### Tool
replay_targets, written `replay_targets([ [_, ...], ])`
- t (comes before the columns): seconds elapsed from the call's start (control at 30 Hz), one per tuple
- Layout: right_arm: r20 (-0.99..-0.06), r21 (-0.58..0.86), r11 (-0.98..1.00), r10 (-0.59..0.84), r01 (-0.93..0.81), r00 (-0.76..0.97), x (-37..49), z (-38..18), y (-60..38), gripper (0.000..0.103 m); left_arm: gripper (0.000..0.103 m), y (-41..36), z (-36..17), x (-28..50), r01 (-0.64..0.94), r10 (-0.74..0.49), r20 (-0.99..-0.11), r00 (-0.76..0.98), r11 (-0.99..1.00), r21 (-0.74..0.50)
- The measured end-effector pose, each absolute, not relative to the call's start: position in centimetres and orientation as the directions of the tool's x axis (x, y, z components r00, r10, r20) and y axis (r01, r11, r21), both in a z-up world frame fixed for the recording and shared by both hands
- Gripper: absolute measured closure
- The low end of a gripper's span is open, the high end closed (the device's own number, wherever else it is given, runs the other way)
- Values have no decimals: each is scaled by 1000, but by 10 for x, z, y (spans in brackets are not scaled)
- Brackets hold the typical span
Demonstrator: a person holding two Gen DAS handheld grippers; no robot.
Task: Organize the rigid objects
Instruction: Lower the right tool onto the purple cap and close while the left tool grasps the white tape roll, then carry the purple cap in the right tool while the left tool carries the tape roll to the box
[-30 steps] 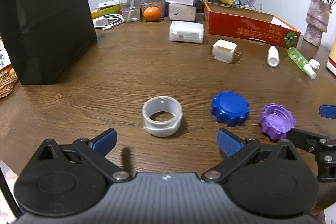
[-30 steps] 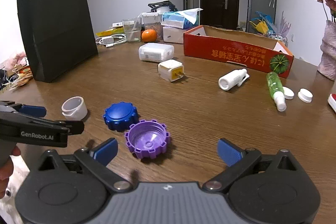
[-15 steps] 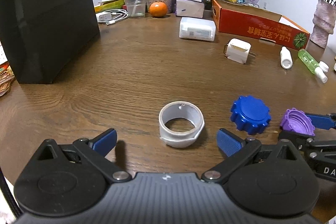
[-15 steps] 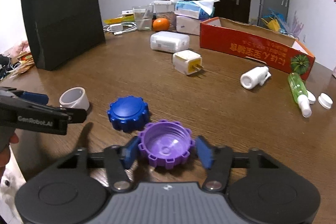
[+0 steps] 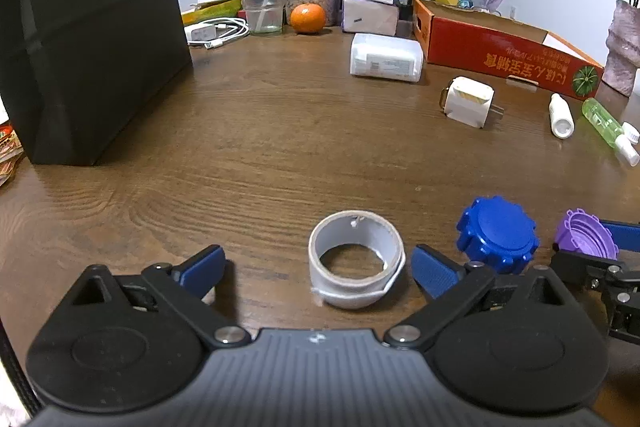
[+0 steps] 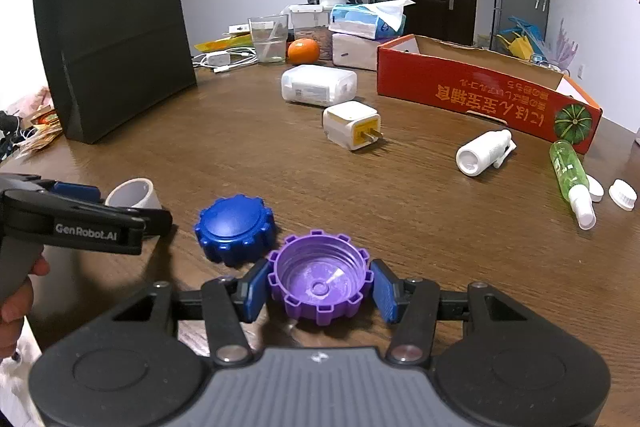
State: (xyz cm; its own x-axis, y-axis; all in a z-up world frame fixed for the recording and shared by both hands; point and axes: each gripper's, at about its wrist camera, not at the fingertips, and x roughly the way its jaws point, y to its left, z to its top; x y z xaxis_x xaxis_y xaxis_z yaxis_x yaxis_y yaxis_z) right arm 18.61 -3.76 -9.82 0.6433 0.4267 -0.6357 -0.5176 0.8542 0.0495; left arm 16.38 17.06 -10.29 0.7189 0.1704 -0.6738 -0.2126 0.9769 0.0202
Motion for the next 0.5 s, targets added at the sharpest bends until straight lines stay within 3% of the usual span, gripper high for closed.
replay_targets([
  [0.13, -632, 55, 856, 429, -514, 646, 188, -98, -40, 50, 27, 166, -101, 165, -196, 159, -657, 737, 980, 17],
  [0.2, -629, 57, 856, 430, -513, 648, 189, -98, -42, 50, 33, 164, -100, 165, -191, 157, -651, 742, 981, 18],
  [0.33, -622, 57, 859, 428, -508, 655, 190, -97, -44, 50, 60, 161, -99, 165, -182, 149, -640, 754, 983, 15],
  [0.5, -619, 61, 863, 426, -501, 659, 192, -96, -49, 50, 60, 159, -98, 167, -186, 154, -639, 753, 982, 17],
])
